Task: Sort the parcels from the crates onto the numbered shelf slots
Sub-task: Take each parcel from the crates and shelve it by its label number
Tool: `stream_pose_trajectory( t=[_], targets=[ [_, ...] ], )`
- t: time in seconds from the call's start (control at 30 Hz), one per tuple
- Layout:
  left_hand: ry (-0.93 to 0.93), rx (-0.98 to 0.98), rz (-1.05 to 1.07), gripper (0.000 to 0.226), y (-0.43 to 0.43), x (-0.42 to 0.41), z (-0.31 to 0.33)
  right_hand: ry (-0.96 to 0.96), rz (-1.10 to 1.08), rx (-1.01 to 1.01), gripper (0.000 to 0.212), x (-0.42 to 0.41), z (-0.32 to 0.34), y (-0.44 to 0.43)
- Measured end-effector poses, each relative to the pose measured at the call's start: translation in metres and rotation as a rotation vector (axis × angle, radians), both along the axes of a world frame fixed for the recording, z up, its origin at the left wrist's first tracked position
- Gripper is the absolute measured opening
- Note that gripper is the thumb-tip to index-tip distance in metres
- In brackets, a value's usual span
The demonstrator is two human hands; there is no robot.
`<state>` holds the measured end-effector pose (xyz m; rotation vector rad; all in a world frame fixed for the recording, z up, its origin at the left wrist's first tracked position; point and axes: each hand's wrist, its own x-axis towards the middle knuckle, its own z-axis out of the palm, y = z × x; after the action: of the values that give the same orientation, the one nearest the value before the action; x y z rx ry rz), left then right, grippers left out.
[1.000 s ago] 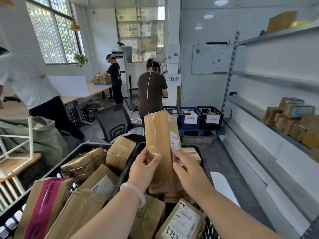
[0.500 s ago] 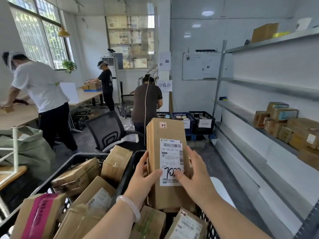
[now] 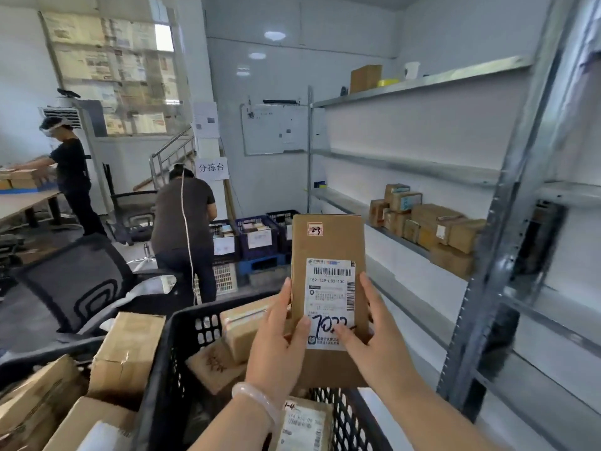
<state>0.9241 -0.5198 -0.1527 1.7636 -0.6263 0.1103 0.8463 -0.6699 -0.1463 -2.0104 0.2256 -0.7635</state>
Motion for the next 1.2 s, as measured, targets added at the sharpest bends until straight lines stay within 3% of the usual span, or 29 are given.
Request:
stream_pose_trajectory(
  t=[0.23,0.5,0.77,1.0,1.2],
  targets=[
    [-0.222,0.149,-0.323,0.092,-0.109,-0.054,0.013,-0.004,-0.355,-0.037,0.091,-0.1,0.007,-0.071],
    [-0.154,0.024,-0.57,0.094,-0.218,-0.173,0.011,0.008,-0.607,-0.038,0.087,-0.246,0.011,-0.147],
    [-0.102,-0.036,-0.817,0.096,-0.34,-0.327,0.0,0.211,-0.858,-0.249,0.073,-0.435,0.008,-0.228],
    [-0.112,-0.005,-0.994,0.097,-0.426,-0.471,-0.013,0.419,-1.081,-0.286,0.077,-0.583,0.0,-0.282],
    [-0.152,0.055,-1.101,0.095,-0.479,-0.544,-0.035,0.549,-1.198,-0.221,0.079,-0.659,-0.019,-0.309]
  ],
)
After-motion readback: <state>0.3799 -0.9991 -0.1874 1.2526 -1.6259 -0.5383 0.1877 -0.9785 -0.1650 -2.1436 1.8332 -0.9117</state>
